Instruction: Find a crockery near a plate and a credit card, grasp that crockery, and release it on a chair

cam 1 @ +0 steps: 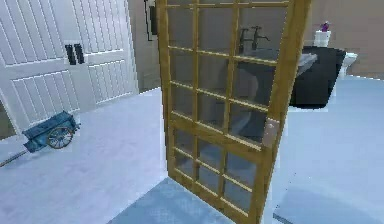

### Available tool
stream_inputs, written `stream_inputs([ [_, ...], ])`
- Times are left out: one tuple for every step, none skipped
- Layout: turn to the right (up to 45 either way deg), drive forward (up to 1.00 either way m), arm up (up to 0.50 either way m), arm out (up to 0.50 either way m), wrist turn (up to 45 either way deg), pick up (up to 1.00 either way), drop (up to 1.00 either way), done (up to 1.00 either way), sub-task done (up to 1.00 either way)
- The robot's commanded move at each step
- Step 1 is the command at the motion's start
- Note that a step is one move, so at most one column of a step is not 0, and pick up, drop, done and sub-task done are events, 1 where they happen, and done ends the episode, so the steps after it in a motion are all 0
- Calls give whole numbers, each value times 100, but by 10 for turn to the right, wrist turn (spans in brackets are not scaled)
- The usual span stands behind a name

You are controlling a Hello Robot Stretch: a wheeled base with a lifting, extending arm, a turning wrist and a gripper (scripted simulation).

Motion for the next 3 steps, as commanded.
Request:
stream_inputs([
  [-450, 0, 0, 0, 0, 0, 0, 0, 0],
  [-30, 0, 0, 0, 0, 0, 0, 0, 0],
  [0, 100, 0, 0, 0, 0, 0, 0, 0],
])
